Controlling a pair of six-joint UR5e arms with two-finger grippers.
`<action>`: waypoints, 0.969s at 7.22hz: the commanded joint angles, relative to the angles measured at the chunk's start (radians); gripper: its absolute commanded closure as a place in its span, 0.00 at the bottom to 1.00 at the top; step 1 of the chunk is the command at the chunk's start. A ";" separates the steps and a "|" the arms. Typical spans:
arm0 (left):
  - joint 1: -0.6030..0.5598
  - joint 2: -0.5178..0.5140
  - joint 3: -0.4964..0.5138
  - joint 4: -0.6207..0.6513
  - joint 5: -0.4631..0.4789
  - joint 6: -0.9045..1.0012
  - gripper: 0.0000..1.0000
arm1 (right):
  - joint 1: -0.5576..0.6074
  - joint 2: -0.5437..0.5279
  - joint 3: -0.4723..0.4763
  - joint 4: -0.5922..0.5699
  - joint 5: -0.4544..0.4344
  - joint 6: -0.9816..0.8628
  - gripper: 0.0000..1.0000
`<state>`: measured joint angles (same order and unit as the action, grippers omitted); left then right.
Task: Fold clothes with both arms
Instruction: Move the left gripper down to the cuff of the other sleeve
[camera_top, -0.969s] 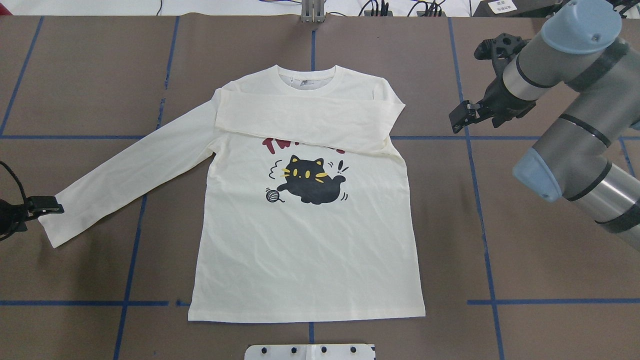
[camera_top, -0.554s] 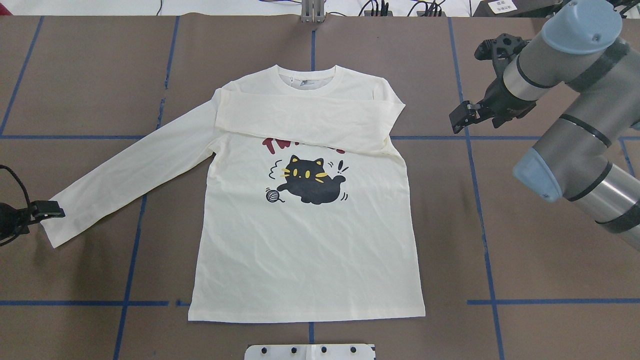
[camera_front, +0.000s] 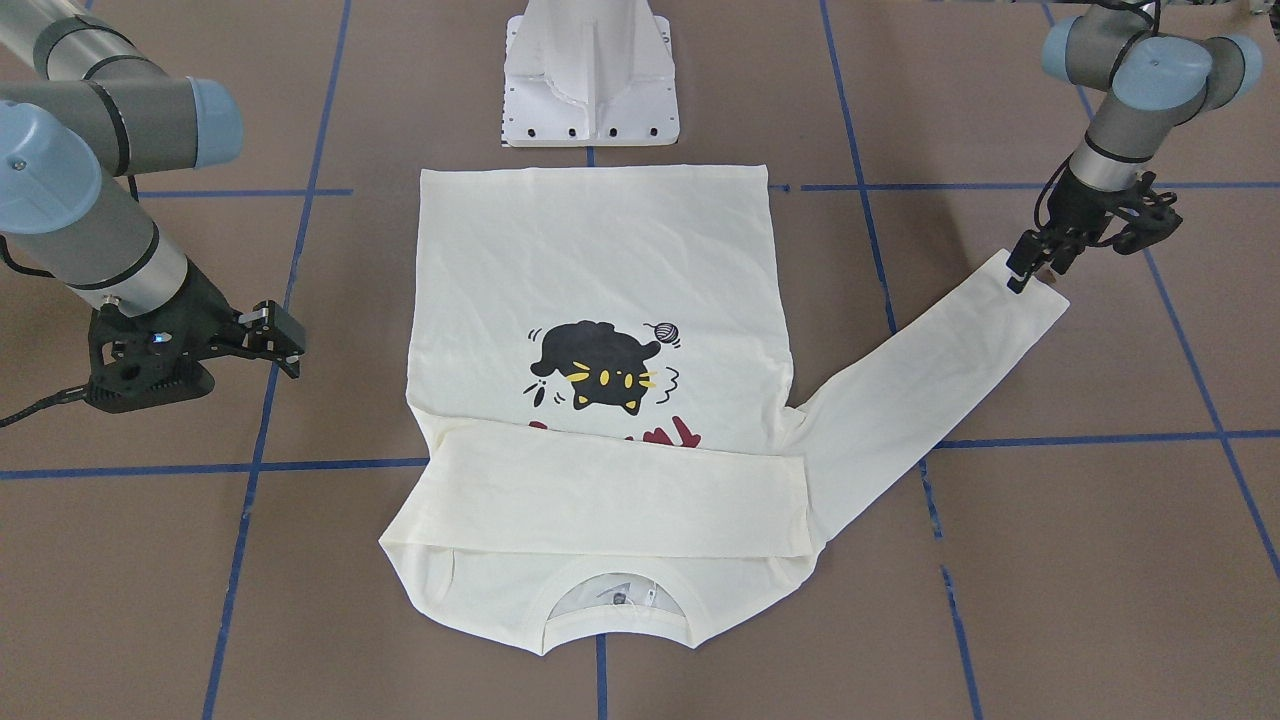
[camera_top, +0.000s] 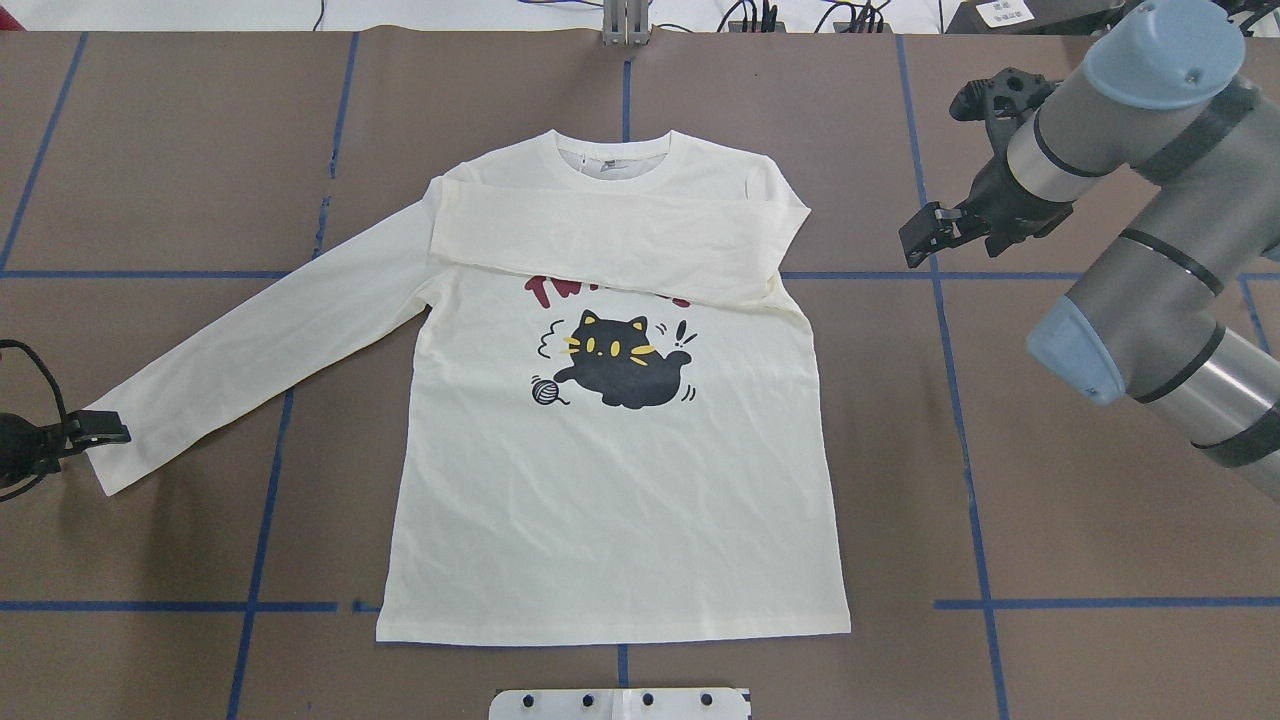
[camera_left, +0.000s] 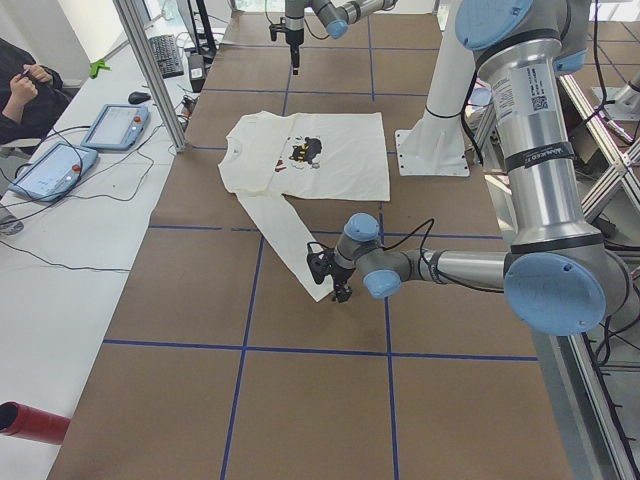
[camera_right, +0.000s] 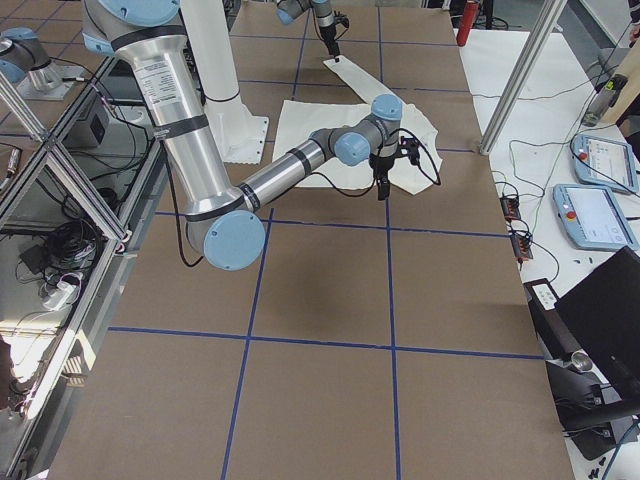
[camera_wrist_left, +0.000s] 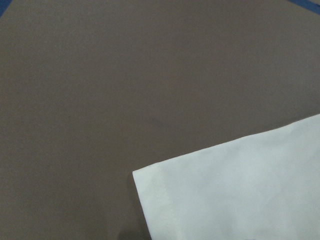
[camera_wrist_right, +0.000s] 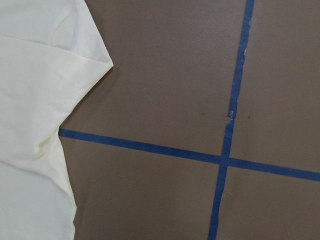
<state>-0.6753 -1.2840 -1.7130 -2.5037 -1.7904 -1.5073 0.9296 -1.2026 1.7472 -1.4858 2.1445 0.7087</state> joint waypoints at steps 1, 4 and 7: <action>0.002 0.000 0.000 0.000 0.003 0.001 0.31 | 0.000 0.000 0.000 -0.001 0.000 0.000 0.00; 0.002 -0.002 -0.005 0.009 0.003 -0.001 0.50 | 0.000 0.000 0.000 -0.001 0.000 0.000 0.00; 0.002 -0.006 -0.017 0.011 0.002 -0.002 0.79 | 0.002 0.000 0.000 -0.001 0.000 0.000 0.00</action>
<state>-0.6734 -1.2886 -1.7232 -2.4943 -1.7886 -1.5082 0.9306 -1.2027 1.7472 -1.4864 2.1445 0.7087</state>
